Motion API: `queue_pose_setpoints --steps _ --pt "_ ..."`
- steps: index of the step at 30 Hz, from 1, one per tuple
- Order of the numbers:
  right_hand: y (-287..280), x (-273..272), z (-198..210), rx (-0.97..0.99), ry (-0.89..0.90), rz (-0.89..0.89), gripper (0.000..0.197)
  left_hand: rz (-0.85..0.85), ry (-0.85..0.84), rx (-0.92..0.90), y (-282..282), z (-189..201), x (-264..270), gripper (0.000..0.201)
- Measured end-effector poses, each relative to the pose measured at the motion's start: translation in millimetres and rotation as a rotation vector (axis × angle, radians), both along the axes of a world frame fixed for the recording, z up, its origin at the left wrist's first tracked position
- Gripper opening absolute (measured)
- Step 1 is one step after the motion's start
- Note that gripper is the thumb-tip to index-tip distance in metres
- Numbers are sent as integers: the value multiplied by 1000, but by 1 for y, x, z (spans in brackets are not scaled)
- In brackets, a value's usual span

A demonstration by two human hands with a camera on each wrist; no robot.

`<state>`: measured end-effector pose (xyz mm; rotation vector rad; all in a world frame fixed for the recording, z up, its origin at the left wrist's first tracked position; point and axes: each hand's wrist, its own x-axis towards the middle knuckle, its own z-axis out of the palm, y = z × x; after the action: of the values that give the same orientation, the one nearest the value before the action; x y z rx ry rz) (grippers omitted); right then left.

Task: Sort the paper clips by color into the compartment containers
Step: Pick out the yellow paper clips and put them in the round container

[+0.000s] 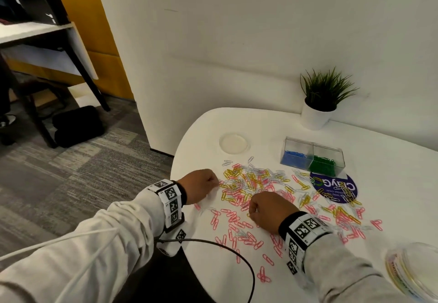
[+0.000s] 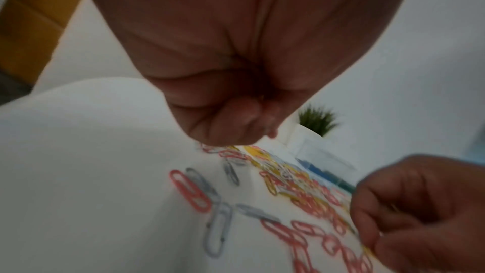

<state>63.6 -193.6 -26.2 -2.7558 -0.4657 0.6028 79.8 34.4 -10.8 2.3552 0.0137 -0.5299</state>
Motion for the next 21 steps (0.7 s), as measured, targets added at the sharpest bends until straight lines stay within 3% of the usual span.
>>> queue_pose_setpoints --steps 5,14,16,21 --pt "8 2 -1 -70 27 -10 18 -234 -169 449 -18 -3 -8 36" --pt "7 -3 5 -86 -7 29 18 -252 -195 520 -21 -13 -12 14" --pt "-1 -3 10 101 11 -86 13 -259 -161 526 -18 -12 -11 14" --pt "-37 8 20 843 181 -566 23 -220 -180 633 13 25 2 32"
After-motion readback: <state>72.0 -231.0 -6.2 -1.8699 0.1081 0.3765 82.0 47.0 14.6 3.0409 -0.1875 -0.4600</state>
